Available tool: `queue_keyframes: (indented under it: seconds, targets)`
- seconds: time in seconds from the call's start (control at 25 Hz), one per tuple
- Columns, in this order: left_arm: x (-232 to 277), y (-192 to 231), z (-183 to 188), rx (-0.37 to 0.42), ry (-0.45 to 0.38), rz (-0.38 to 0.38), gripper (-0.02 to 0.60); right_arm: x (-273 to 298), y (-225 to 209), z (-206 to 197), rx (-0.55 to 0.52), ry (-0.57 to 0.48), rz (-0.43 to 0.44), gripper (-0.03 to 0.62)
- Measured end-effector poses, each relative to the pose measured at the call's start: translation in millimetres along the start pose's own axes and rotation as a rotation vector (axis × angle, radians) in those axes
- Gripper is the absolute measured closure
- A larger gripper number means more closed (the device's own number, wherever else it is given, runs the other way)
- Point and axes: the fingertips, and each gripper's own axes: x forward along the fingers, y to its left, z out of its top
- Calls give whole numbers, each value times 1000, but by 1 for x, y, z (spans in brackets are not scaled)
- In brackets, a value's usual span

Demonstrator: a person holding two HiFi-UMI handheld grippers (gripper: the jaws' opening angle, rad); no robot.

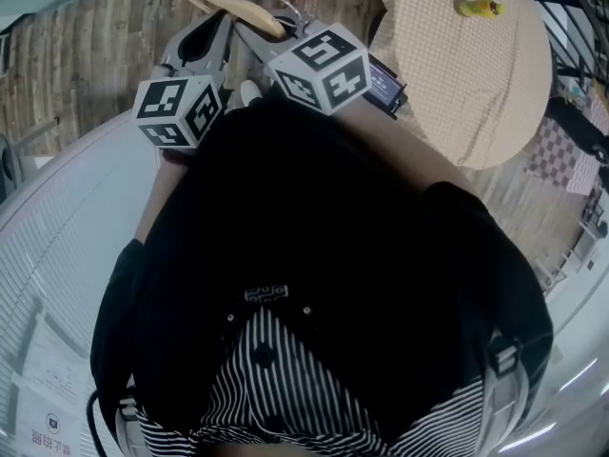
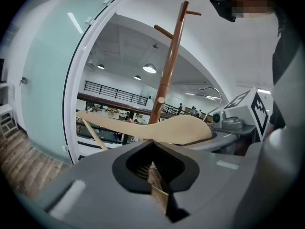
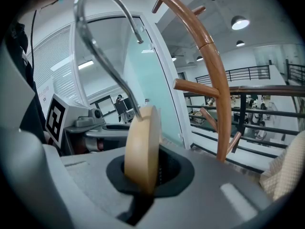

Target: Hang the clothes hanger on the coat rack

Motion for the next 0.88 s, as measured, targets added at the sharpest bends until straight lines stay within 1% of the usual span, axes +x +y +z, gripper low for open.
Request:
queue_keyframes:
  seconds: [0.24, 0.48, 0.68, 0.88]
  targets:
    - [12, 0, 4, 2, 5, 10, 578, -1, -13, 5, -2, 12, 1, 592]
    - [22, 10, 10, 12, 2, 8, 578, 9, -22, 13, -7, 12, 1, 592]
    - [38, 12, 14, 24, 9, 0, 578, 11, -38, 18, -4, 12, -4, 592]
    - [41, 24, 17, 27, 10, -4, 578, 24, -44, 25, 0, 19, -10, 592]
